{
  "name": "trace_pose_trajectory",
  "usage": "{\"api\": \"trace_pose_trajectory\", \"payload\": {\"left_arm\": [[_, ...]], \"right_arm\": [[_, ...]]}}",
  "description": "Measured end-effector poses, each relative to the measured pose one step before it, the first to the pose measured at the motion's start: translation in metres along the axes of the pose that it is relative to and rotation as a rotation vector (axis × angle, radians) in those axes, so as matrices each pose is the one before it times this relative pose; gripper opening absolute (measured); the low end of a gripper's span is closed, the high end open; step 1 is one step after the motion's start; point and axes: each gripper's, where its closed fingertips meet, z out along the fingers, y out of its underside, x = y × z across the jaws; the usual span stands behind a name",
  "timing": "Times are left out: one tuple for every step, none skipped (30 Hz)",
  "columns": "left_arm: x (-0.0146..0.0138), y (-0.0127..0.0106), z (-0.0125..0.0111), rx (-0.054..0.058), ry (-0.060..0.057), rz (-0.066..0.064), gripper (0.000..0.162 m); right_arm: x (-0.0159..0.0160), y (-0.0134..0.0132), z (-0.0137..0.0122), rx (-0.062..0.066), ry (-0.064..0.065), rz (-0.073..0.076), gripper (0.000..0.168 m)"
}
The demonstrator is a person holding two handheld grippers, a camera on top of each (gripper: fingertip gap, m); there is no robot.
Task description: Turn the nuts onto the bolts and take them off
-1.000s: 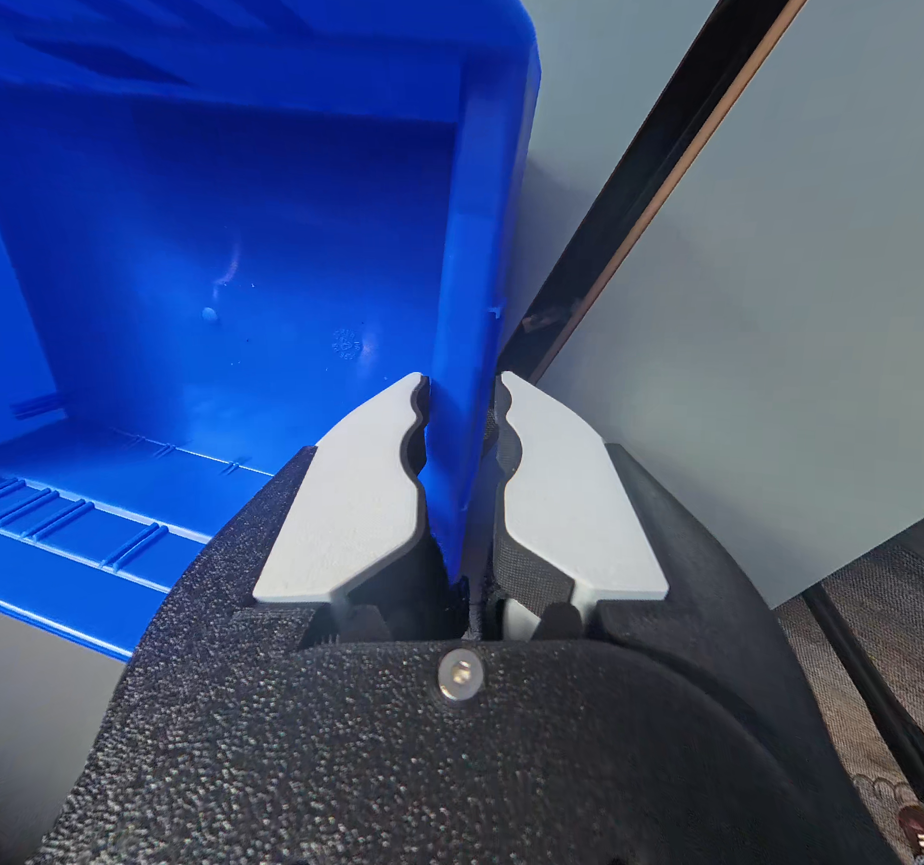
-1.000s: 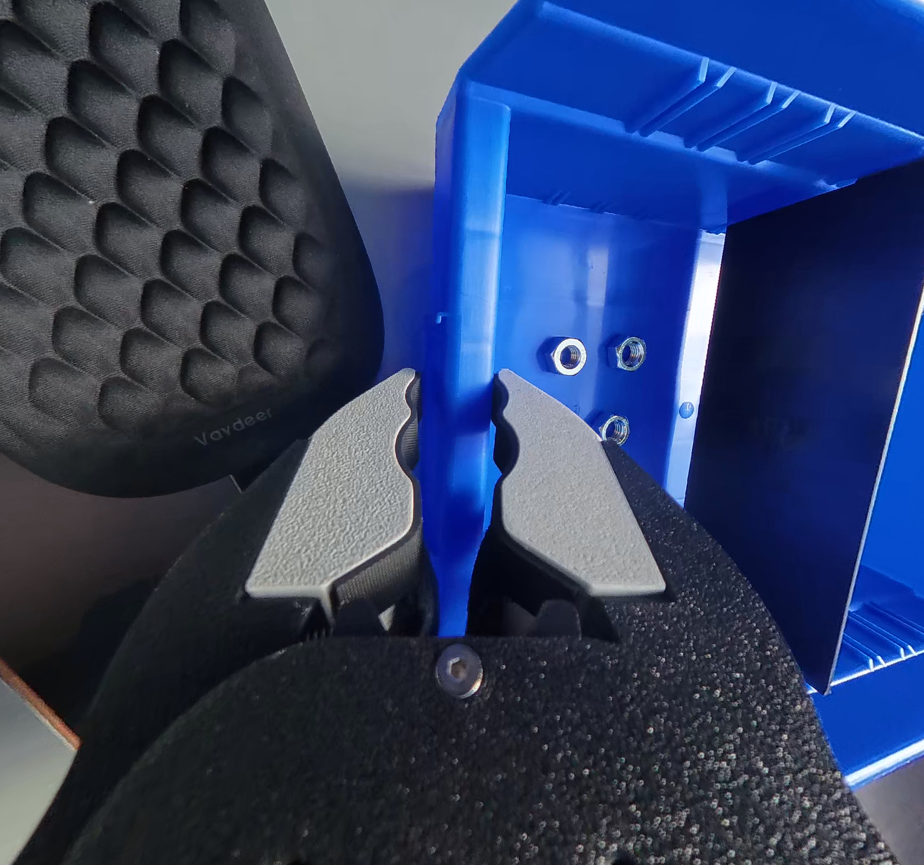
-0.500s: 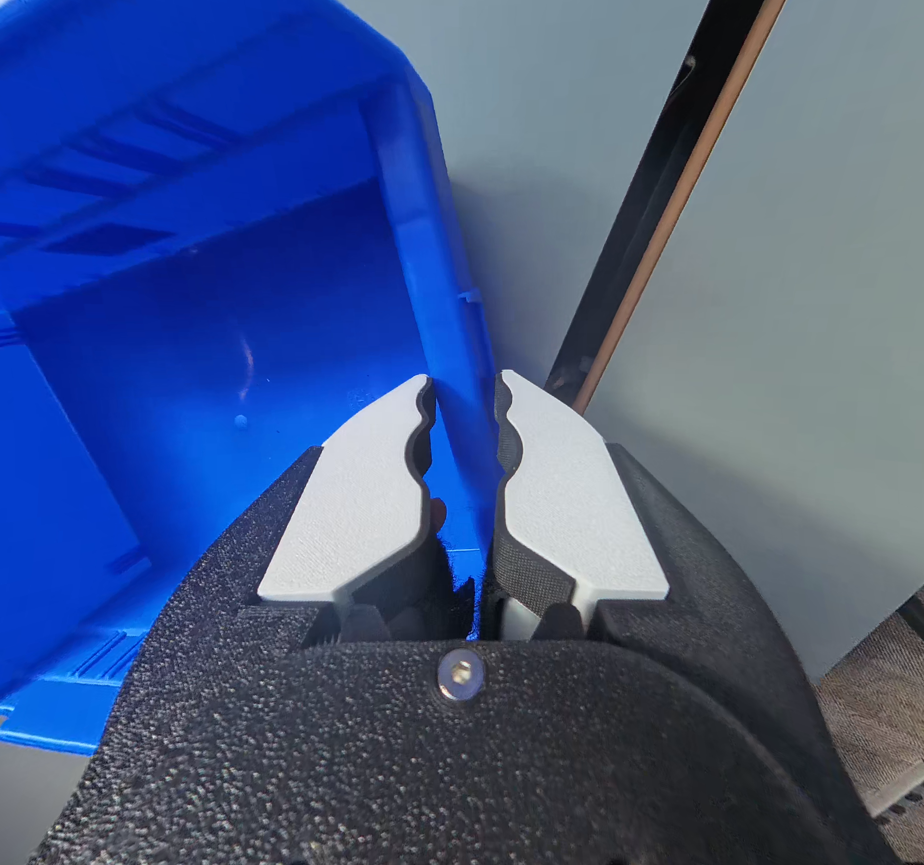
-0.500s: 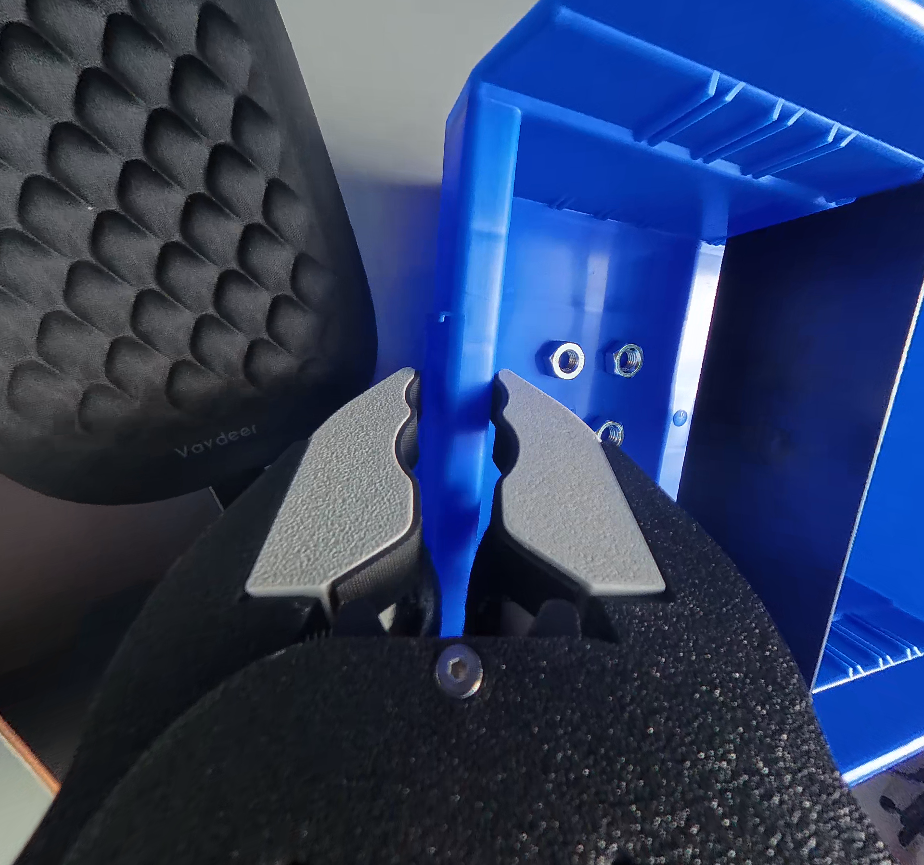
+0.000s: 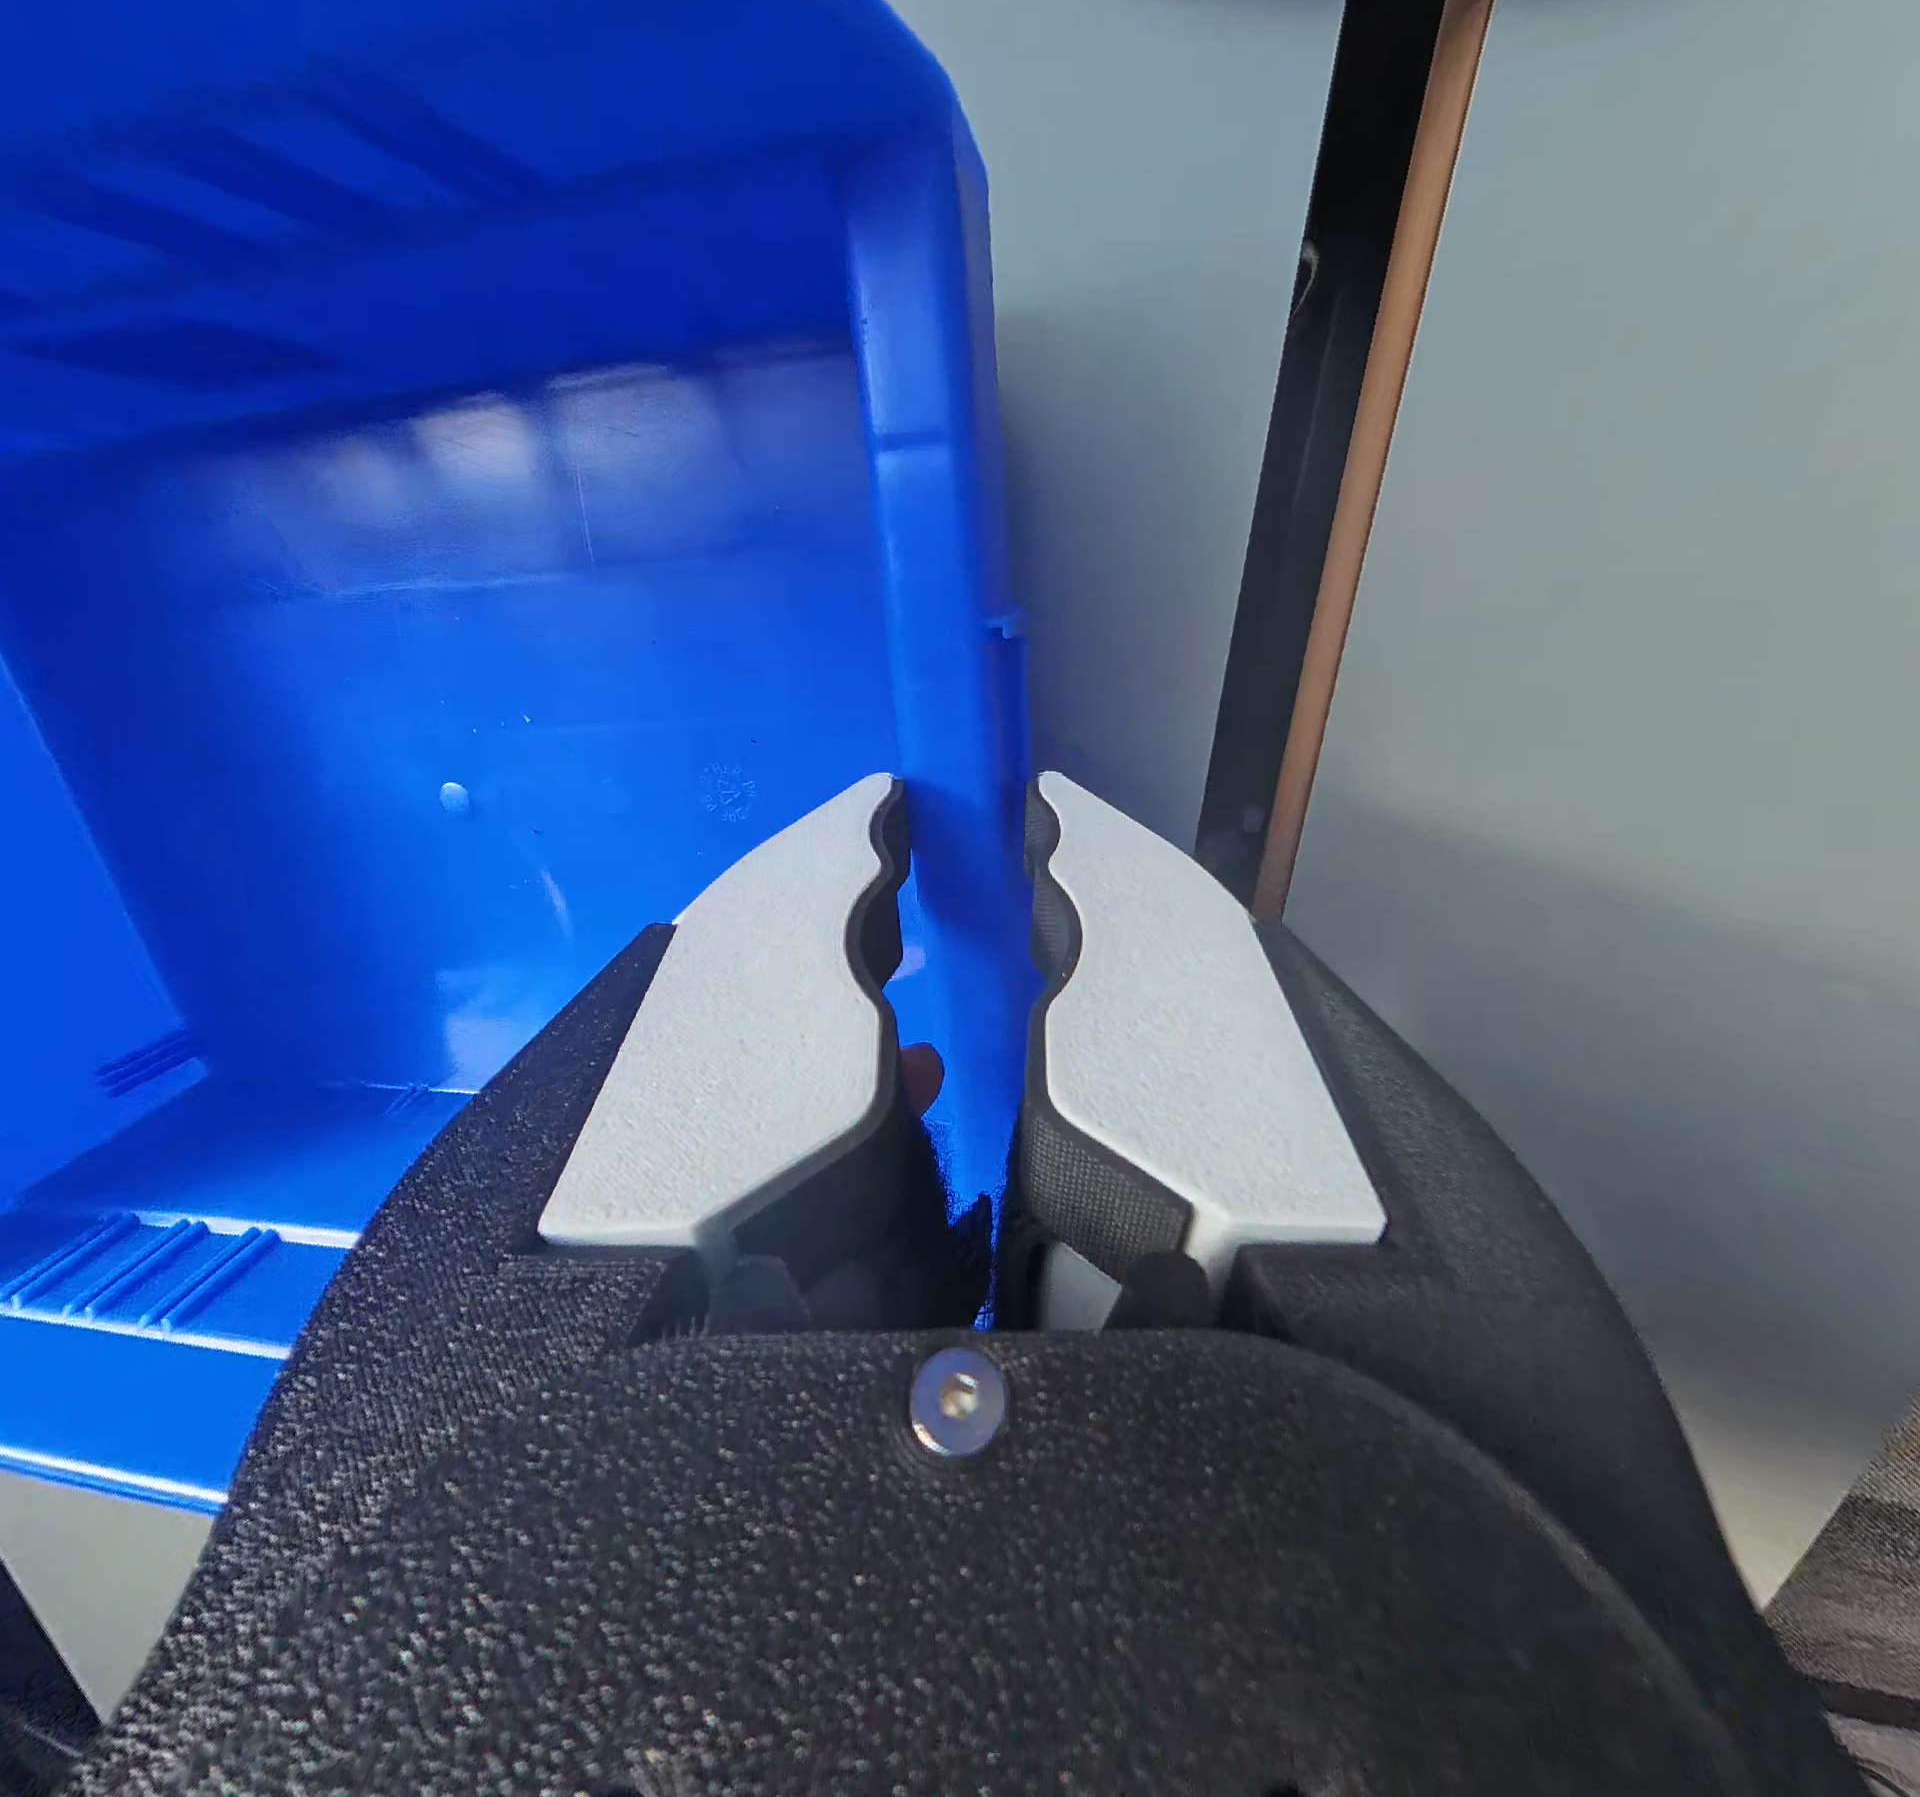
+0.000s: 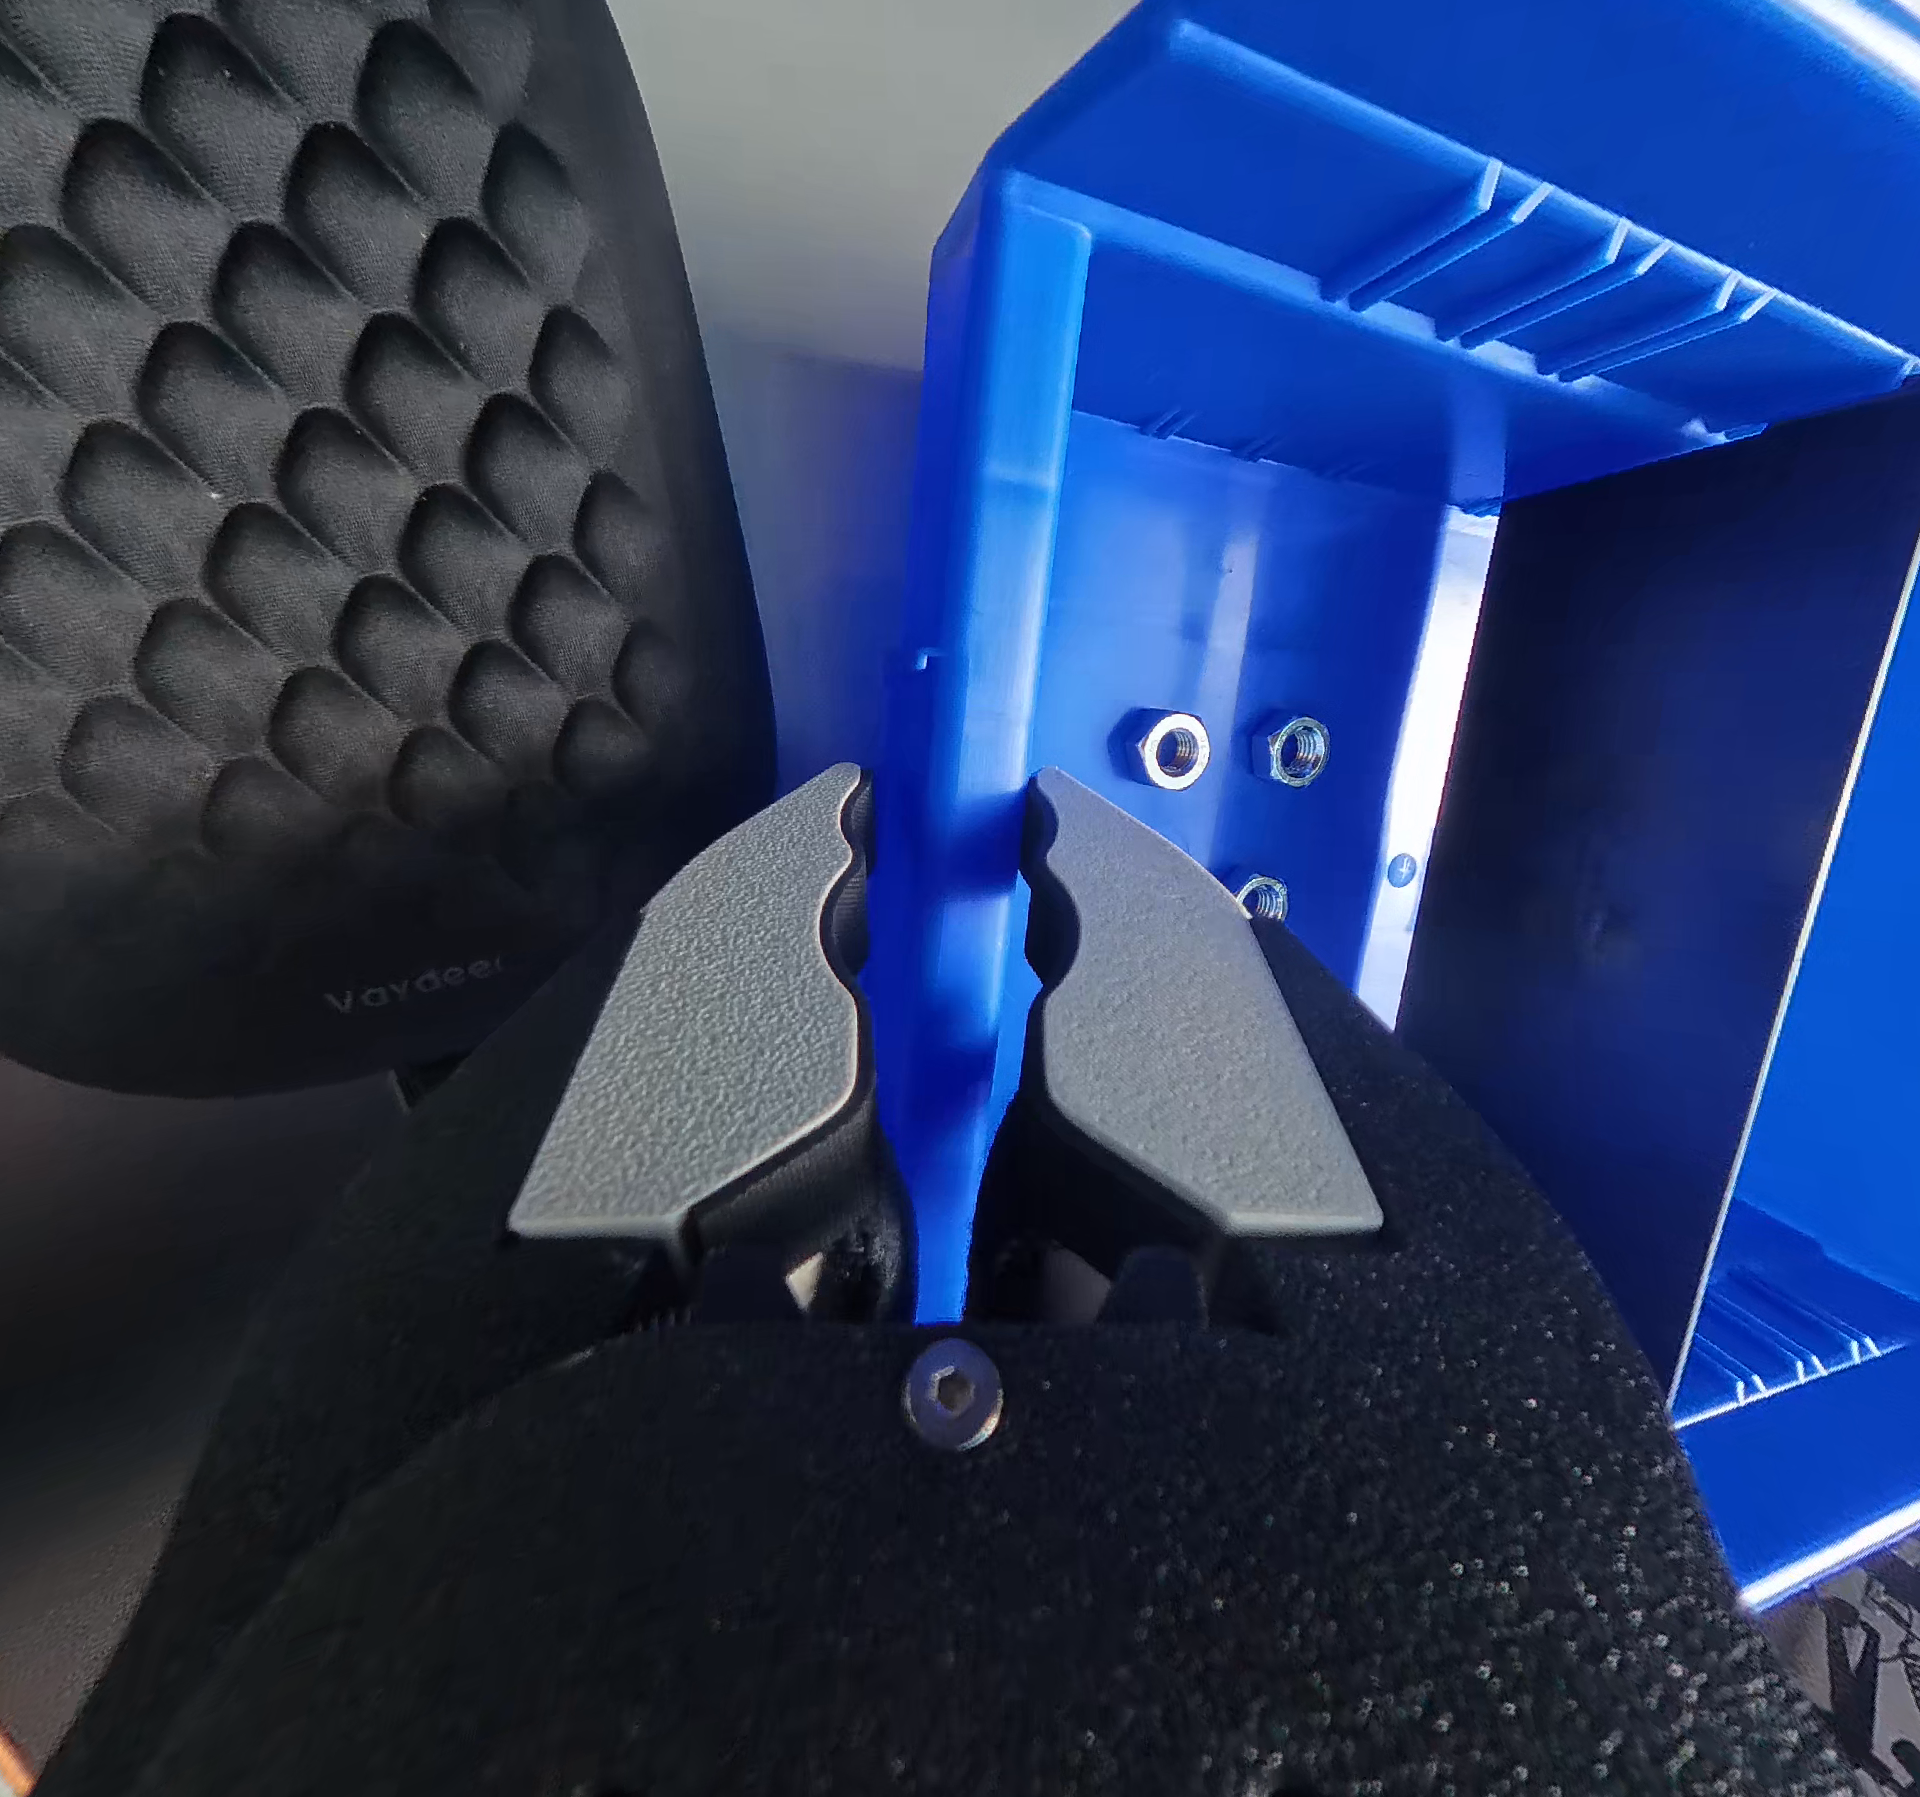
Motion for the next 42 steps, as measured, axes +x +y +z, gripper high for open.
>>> {"api": "trace_pose_trajectory", "payload": {"left_arm": [[-0.00119,-0.00441,0.00114,0.0035,0.0048,0.0119,0.020],[-0.00143,-0.00469,0.00135,0.0029,0.0039,0.0093,0.020],[-0.00155,-0.00501,0.00137,0.0033,0.0039,0.0083,0.020],[-0.00189,-0.00562,0.00155,0.0068,0.0022,0.0034,0.020],[-0.00212,-0.00630,0.00181,0.0106,0.0009,0.0025,0.020],[-0.00200,-0.00607,0.00187,0.0108,0.0018,0.0057,0.020],[-0.00212,-0.00503,0.00162,0.0028,0.0019,0.0040,0.020],[-0.00231,-0.00431,0.00139,-0.0005,0.0003,0.0053,0.020],[-0.00238,-0.00446,0.00124,0.0016,-0.0006,0.0083,0.019],[-0.00224,-0.00490,0.00179,0.0062,-0.0010,0.0096,0.019],[-0.00190,-0.00463,0.00157,0.0041,0.0010,0.0076,0.019],[-0.00197,-0.00445,0.00152,0.0017,0.0023,-0.0003,0.019],[-0.00187,-0.00444,0.00129,0.0015,0.0015,0.0045,0.019],[-0.00154,-0.00446,0.00135,0.0035,0.0010,0.0136,0.019],[-0.00127,-0.00457,0.00146,0.0057,0.0023,0.0128,0.020],[-0.00134,-0.00423,0.00153,0.0028,0.0023,0.0110,0.020],[-0.00128,-0.00425,0.00132,0.0027,0.0010,0.0147,0.020],[-0.00121,-0.00414,0.00139,0.0024,0.0026,0.0098,0.020],[-0.00109,-0.00425,0.00133,0.0033,0.0032,0.0102,0.020],[-0.00085,-0.00397,0.00126,0.0024,0.0048,0.0140,0.020],[-0.00079,-0.00414,0.00124,0.0026,0.0038,0.0159,0.020],[-0.00096,-0.00446,0.00128,0.0037,0.0042,0.0110,0.020],[-0.00115,-0.00446,0.00145,0.0020,0.0039,0.0118,0.020],[-0.00135,-0.00477,0.00143,0.0028,0.0036,0.0093,0.020],[-0.00151,-0.00525,0.00170,0.0047,0.0040,0.0073,0.020],[-0.00165,-0.00513,0.00169,0.0026,0.0035,0.0096,0.020],[-0.00175,-0.00471,0.00161,-0.0010,0.0032,0.0070,0.020],[-0.00198,-0.00436,0.00159,0.0012,0.0015,0.0066,0.020],[-0.00190,-0.00415,0.00139,0.0042,0.0017,0.0085,0.020],[-0.00158,-0.00337,0.00128,0.0032,0.0022,0.0099,0.020],[-0.00140,-0.00282,0.00096,-0.0002,0.0032,0.0063,0.020],[-0.00140,-0.00276,0.00102,0.0009,0.0017,0.0000,0.020],[-0.00103,-0.00255,0.00079,0.0012,0.0006,0.0051,0.020],[-0.00077,-0.00237,0.00078,0.0006,0.0004,0.0040,0.020],[-0.00087,-0.00241,0.00077,0.0018,-0.0004,0.0014,0.020],[-0.00099,-0.00232,0.00076,0.0016,-0.0012,0.0006,0.020],[-0.00075,-0.00207,0.00077,-0.0020,0.0009,0.0019,0.020],[-0.00103,-0.00207,0.00069,0.0007,-0.0001,0.0009,0.020],[-0.00085,-0.00214,0.00078,0.0029,-0.0002,-0.0011,0.020],[-0.00075,-0.00145,0.00051,0.0000,-0.0012,0.0016,0.020],[-0.00044,-0.00106,0.00029,-0.0008,-0.0006,0.0035,0.020],[-0.00048,-0.00101,0.00033,0.0022,-0.0008,0.0000,0.020]], "right_arm": [[0.00018,-0.00055,0.00023,0.0013,-0.0004,-0.0076,0.027],[0.00002,-0.00073,0.00035,0.0023,-0.0012,-0.0056,0.026],[0.00009,-0.00085,0.00043,0.0019,-0.0015,-0.0058,0.027],[0.00022,-0.00089,0.00034,0.0019,-0.0013,-0.0067,0.027],[0.00009,-0.00104,0.00049,0.0018,-0.0020,-0.0070,0.027],[0.00025,-0.00106,0.00045,0.0020,-0.0026,-0.0079,0.027],[0.00030,-0.00127,0.00060,0.0025,-0.0023,-0.0099,0.027],[0.00033,-0.00143,0.00069,0.0038,-0.0024,-0.0103,0.027],[0.00038,-0.00154,0.00078,0.0043,-0.0030,-0.0109,0.027],[0.00050,-0.00184,0.00084,0.0046,-0.0024,-0.0133,0.027],[0.00030,-0.00188,0.00093,0.0053,-0.0042,-0.0119,0.026],[0.00023,-0.00205,0.00095,0.0052,-0.0057,-0.0113,0.026],[0.00030,-0.00210,0.00089,0.0046,-0.0047,-0.0125,0.026],[0.00029,-0.00224,0.00094,0.0049,-0.0042,-0.0119,0.026],[0.00021,-0.00255,0.00105,0.0050,-0.0043,-0.0113,0.026],[0.00022,-0.00256,0.00111,0.0049,-0.0033,-0.0113,0.027],[0.00014,-0.00265,0.00114,0.0041,-0.0038,-0.0108,0.027],[0.00014,-0.00262,0.00106,0.0034,-0.0046,-0.0101,0.027],[0.00021,-0.00268,0.00108,0.0039,-0.0049,-0.0079,0.027],[0.00028,-0.00265,0.00123,0.0037,-0.0037,-0.0091,0.027],[0.00021,-0.00270,0.00107,0.0036,-0.0034,-0.0098,0.027],[0.00017,-0.00252,0.00118,0.0037,-0.0036,-0.0076,0.027],[0.00029,-0.00261,0.00116,0.0031,-0.0031,-0.0057,0.027],[0.00030,-0.00258,0.00106,0.0017,-0.0017,-0.0052,0.027],[0.00036,-0.00262,0.00120,0.0014,-0.0007,-0.0038,0.027],[0.00026,-0.00248,0.00106,0.0015,0.0003,-0.0036,0.027],[0.00030,-0.00236,0.00095,0.0018,-0.0002,-0.0033,0.027],[0.00005,-0.00208,0.00083,0.0021,-0.0008,-0.0020,0.027],[-0.00005,-0.00174,0.00069,0.0018,-0.0001,-0.0038,0.027],[-0.00012,-0.00167,0.00065,0.0021,-0.0005,-0.0041,0.026],[-0.00021,-0.00158,0.00046,0.0032,-0.0020,0.0003,0.026],[-0.00018,-0.00144,0.00053,0.0022,-0.0019,0.0007,0.026],[-0.00012,-0.00116,0.00047,0.0004,-0.0004,-0.0025,0.027],[-0.00017,-0.00133,0.00048,0.0006,-0.0015,0.0021,0.027],[0.00005,-0.00135,0.00055,0.0004,-0.0001,0.0040,0.026],[0.00022,-0.00105,0.00047,-0.0008,0.0016,-0.0011,0.026],[0.00017,-0.00089,0.00036,-0.0002,-0.0004,-0.0023,0.026],[-0.00001,-0.00067,0.00027,0.0014,-0.0023,-0.0004,0.026],[0.00009,-0.00057,0.00037,0.0023,-0.0006,-0.0030,0.026],[0.00014,-0.00044,0.00023,0.0017,-0.0003,-0.0055,0.026],[-0.00002,-0.00036,0.00008,0.0017,-0.0011,-0.0052,0.026],[0.00000,-0.00067,0.00024,0.0024,-0.0016,-0.0012,0.026]]}}
